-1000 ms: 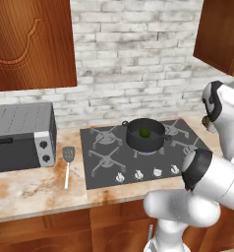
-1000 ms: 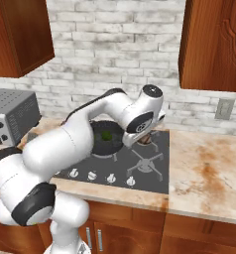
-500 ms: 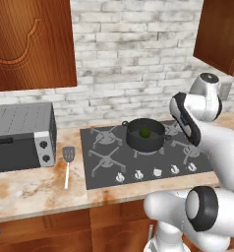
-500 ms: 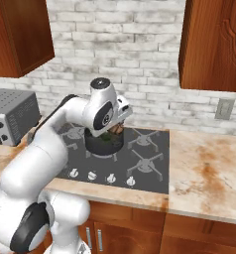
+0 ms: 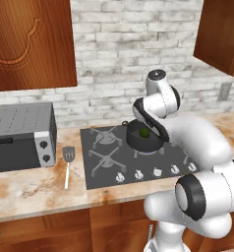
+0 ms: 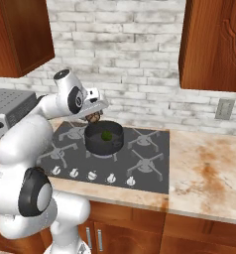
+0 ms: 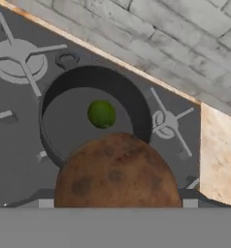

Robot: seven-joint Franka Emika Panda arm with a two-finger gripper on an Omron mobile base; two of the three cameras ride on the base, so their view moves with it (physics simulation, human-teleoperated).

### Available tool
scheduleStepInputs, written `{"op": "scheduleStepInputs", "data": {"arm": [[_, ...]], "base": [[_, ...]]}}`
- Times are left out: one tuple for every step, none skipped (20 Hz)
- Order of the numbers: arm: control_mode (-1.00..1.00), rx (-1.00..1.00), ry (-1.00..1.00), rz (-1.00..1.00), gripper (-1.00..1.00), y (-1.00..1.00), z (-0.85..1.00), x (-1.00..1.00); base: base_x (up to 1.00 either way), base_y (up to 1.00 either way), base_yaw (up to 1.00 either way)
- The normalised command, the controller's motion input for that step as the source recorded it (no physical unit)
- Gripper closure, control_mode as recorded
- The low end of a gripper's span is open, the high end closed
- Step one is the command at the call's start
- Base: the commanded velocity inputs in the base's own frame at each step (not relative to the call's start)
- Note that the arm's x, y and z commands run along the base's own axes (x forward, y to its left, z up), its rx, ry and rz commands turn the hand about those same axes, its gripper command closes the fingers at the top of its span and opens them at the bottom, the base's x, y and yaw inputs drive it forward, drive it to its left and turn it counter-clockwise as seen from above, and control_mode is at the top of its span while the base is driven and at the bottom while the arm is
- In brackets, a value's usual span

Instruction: Put the potato and lime in the pot. Retrieve the spatula and lightly stir the vegetables in the pot.

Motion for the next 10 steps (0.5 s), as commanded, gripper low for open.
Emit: {"op": "scheduleStepInputs", "data": {"arm": [[-1.0,0.28,-0.16,-0.57,1.0,0.24,-0.21,0.69],[-1.0,0.27,-0.13,-0.54,1.0,0.08,-0.31,0.44],[-1.0,0.24,-0.07,-0.5,1.0,0.01,-0.21,0.14],[-1.0,0.22,0.0,-0.37,1.0,0.0,-0.01,0.0],[-1.0,0.22,0.0,-0.19,1.0,-0.14,0.0,-0.11],[-1.0,0.23,0.0,-0.07,1.0,-0.29,0.0,-0.26],[-1.0,0.25,0.0,0.0,1.0,-0.38,0.0,-0.31],[-1.0,0.26,0.0,0.0,1.0,-0.37,0.0,-0.23],[-1.0,0.26,0.0,0.03,1.0,-0.36,0.0,0.0],[-1.0,0.22,0.0,0.11,1.0,-0.38,0.0,0.0]], "base": [[0.0,0.0,0.0],[0.0,0.0,0.0],[0.0,0.0,0.0],[0.0,0.0,0.0],[0.0,0.0,0.0],[0.0,0.0,0.0],[0.0,0.0,0.0],[0.0,0.0,0.0],[0.0,0.0,0.0],[0.0,0.0,0.0]]}}
